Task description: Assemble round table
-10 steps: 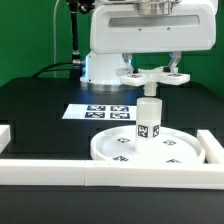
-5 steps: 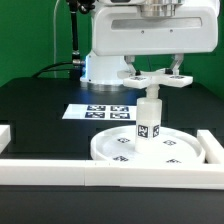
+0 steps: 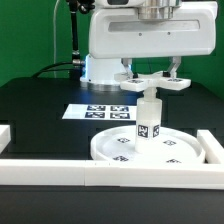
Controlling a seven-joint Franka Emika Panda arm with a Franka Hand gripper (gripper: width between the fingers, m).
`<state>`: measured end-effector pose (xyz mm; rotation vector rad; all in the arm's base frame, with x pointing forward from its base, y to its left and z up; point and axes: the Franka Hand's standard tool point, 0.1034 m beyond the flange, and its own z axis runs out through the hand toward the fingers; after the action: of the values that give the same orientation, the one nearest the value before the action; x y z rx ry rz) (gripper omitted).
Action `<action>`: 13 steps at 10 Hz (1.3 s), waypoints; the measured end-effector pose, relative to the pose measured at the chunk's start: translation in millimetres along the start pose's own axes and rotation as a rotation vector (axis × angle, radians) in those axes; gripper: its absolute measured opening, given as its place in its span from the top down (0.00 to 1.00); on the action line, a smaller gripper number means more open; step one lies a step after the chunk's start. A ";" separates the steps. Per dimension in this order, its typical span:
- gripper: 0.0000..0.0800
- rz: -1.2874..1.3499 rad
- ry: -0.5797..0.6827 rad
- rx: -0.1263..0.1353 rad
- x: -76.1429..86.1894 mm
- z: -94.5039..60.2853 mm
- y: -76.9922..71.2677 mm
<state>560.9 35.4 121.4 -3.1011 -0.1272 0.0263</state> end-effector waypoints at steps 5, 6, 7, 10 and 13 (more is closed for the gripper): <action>0.44 -0.002 -0.023 -0.003 -4.5 13.3 0.2; 0.44 -0.004 -0.023 -0.004 -4.2 14.9 -0.7; 0.44 -0.005 -0.016 -0.005 -3.1 14.9 -0.9; 0.44 -0.004 -0.014 -0.006 -2.6 14.7 -0.8; 0.44 -0.004 -0.014 -0.005 -2.5 14.7 -0.7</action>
Offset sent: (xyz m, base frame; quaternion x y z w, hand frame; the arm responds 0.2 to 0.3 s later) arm 0.0032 0.0024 -0.0091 -0.0013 -0.0119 -0.0197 0.9997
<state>558.1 36.4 106.8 -3.1066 -0.1337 0.0473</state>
